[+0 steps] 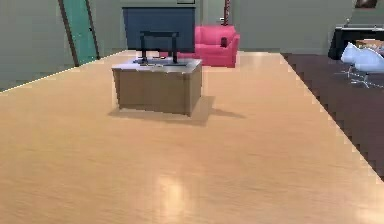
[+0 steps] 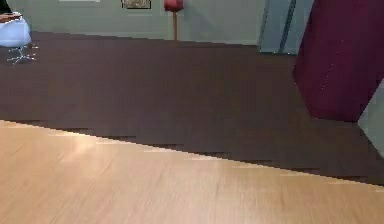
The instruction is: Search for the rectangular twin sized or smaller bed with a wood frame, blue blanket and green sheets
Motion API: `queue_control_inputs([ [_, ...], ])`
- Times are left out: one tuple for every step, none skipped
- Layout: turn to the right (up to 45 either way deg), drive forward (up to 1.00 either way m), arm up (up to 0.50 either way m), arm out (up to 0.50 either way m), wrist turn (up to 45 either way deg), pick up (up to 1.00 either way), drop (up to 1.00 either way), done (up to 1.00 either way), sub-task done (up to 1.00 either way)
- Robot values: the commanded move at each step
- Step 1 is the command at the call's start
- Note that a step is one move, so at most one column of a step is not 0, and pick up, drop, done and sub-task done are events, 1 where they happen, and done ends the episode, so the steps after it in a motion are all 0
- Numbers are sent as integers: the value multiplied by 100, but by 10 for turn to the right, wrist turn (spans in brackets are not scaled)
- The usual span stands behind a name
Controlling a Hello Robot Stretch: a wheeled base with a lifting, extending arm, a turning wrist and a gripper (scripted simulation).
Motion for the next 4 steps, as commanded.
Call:
queue_control_inputs([
  [-450, 0, 0, 0, 0, 0, 0, 0, 0],
  [-120, 0, 0, 0, 0, 0, 0, 0, 0],
  [0, 5, 0, 0, 0, 0, 0, 0, 0],
  [240, 0, 0, 0, 0, 0, 0, 0, 0],
])
